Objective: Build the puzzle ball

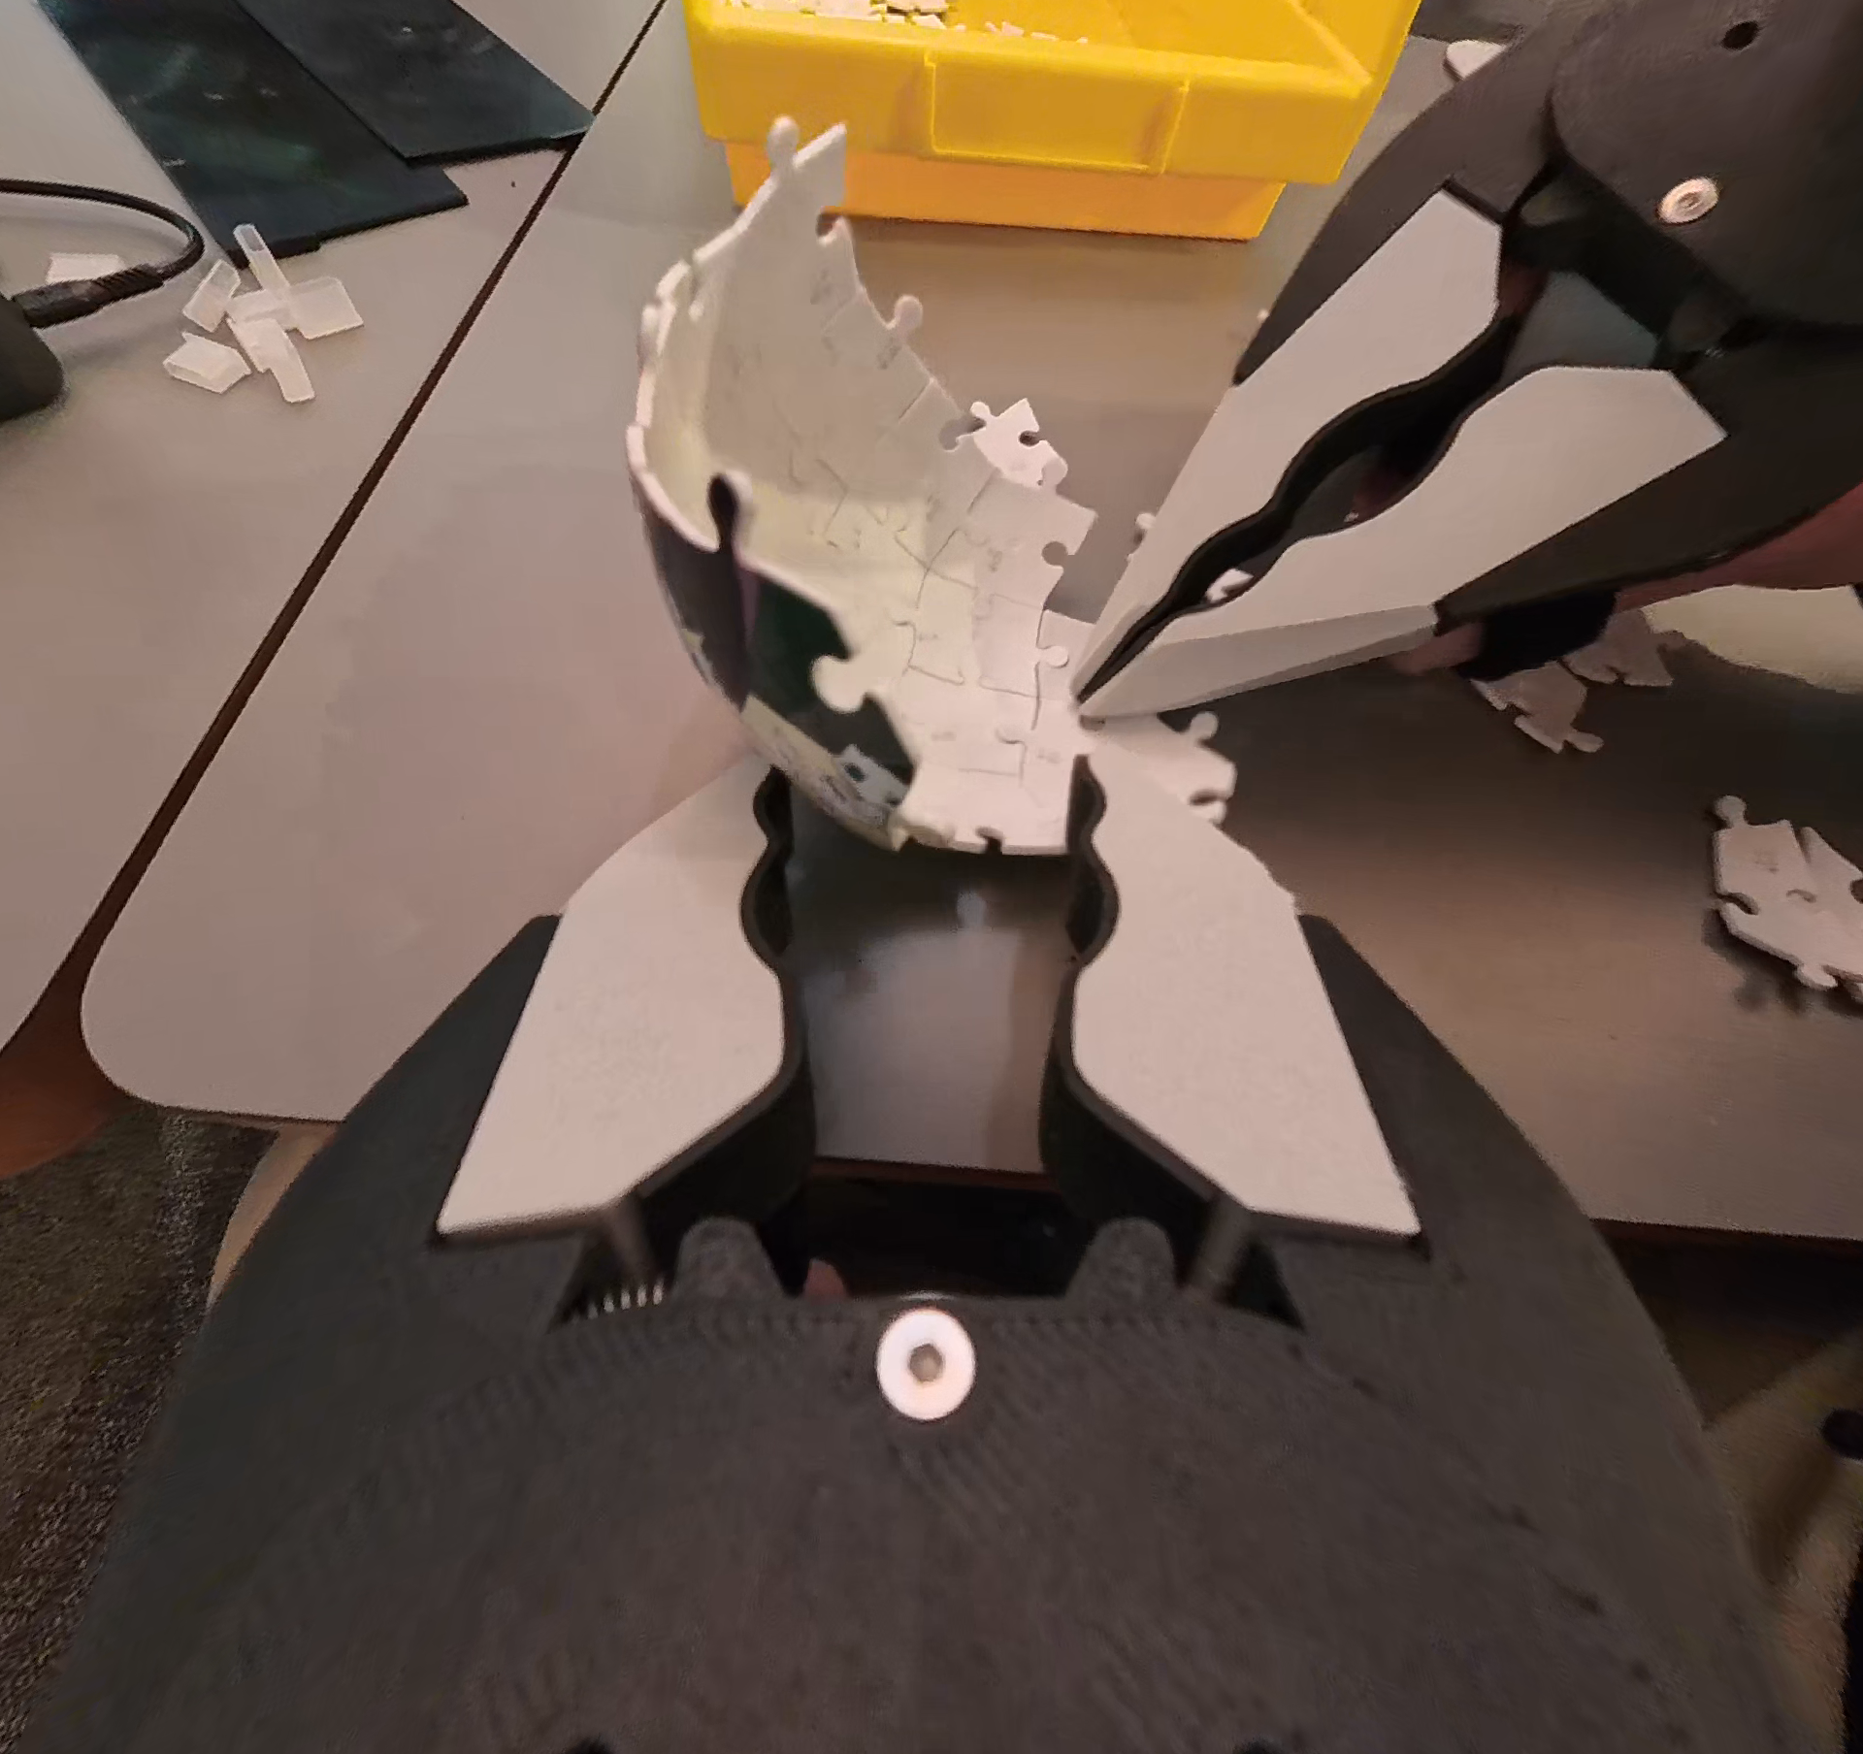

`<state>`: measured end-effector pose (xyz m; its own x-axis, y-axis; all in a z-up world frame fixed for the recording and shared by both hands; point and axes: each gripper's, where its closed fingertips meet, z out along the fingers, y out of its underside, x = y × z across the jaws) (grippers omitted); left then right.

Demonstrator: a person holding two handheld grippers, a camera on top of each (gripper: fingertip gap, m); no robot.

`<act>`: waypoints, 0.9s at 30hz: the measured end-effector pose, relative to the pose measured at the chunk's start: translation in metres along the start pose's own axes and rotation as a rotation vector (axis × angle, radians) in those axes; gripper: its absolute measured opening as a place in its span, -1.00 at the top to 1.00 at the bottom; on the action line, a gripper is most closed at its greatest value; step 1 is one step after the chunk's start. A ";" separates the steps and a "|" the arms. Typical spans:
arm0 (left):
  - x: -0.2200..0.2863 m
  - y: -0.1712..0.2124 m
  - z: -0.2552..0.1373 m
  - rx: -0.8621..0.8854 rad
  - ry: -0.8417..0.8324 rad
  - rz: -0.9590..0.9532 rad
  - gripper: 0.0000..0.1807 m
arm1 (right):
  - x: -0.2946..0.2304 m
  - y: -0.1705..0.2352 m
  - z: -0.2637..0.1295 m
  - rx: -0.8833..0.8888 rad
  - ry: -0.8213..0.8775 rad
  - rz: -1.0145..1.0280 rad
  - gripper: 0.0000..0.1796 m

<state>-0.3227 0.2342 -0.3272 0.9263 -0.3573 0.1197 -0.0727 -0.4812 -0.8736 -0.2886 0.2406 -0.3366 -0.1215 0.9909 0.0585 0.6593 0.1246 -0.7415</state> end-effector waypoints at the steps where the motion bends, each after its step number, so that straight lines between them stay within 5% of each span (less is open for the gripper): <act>1: 0.000 0.000 0.000 0.000 -0.003 0.002 0.42 | 0.001 -0.001 -0.003 0.008 0.013 0.013 1.00; 27: 0.008 -0.008 0.009 0.011 -0.017 0.133 0.41 | 0.000 0.010 -0.007 -0.032 -0.057 0.191 1.00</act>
<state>-0.3119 0.2420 -0.3237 0.9149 -0.4037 -0.0050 -0.1909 -0.4215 -0.8865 -0.2766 0.2424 -0.3393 -0.0329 0.9923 -0.1197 0.6972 -0.0631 -0.7141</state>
